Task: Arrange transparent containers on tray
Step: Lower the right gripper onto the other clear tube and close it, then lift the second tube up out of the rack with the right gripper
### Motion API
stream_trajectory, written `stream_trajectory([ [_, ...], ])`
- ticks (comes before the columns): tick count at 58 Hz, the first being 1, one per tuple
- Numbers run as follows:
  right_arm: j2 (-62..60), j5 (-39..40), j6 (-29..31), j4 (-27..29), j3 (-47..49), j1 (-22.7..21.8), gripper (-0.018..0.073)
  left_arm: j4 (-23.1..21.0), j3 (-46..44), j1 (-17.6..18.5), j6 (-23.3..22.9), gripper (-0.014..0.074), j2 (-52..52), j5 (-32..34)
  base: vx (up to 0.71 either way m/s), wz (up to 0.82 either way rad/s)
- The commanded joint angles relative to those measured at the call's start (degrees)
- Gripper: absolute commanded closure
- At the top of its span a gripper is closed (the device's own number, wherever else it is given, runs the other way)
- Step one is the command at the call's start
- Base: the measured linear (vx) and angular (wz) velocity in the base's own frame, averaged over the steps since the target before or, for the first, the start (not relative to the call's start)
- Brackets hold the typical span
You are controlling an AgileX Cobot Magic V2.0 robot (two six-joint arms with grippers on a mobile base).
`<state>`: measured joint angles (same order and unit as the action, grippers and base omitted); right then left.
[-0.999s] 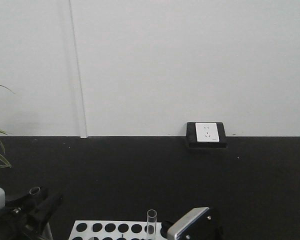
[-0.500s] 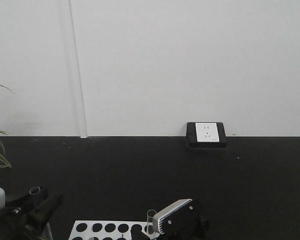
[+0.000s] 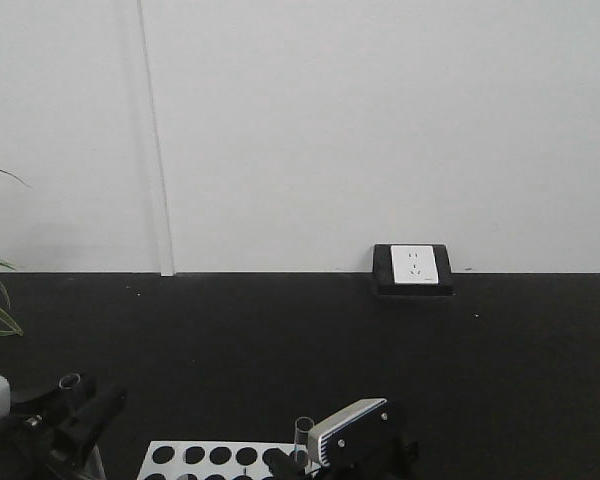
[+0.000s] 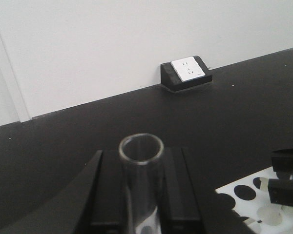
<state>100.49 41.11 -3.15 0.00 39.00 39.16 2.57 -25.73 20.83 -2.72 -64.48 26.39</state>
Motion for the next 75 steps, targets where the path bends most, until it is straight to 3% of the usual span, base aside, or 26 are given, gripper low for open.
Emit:
stream_trajectory([
  [1, -2.23, 6.34, 0.57, -0.66, 1.57, -0.06, 0.0276, -0.55, -1.43, 0.16, -0.50, 0.0514, 1.44, 4.74, 0.00, 0.00],
  [6, -2.23, 6.51, 0.28, -0.66, 1.57, -0.06, 0.0370, -0.55, -1.43, 0.16, -0.50, 0.0514, 1.44, 4.74, 0.00, 0.00],
  [27, -7.93, 1.99, 0.22, 0.00, 1.57, -0.06, 0.0501, -0.55, -1.43, 0.16, -0.50, 0.0514, 1.44, 4.74, 0.00, 0.00],
  [51, -24.13, -11.82, 0.41, 1.37, 1.57, -0.06, 0.0506, -0.55, -1.43, 0.16, -0.51, 0.0514, 1.44, 4.64, 0.00, 0.00],
  [64, -28.06, -14.42, 0.41, 3.03, 2.66, -0.28, 0.0506, -0.55, -1.80, 0.16, -0.69, 0.0514, 1.44, 4.65, 0.00, 0.00],
  [75, -29.49, -26.47, 1.74, 2.50, 10.98, -0.28, 0.0506, 0.07, -8.30, 0.34, -0.69, 0.0514, 1.44, 0.11, 0.00, 0.00],
])
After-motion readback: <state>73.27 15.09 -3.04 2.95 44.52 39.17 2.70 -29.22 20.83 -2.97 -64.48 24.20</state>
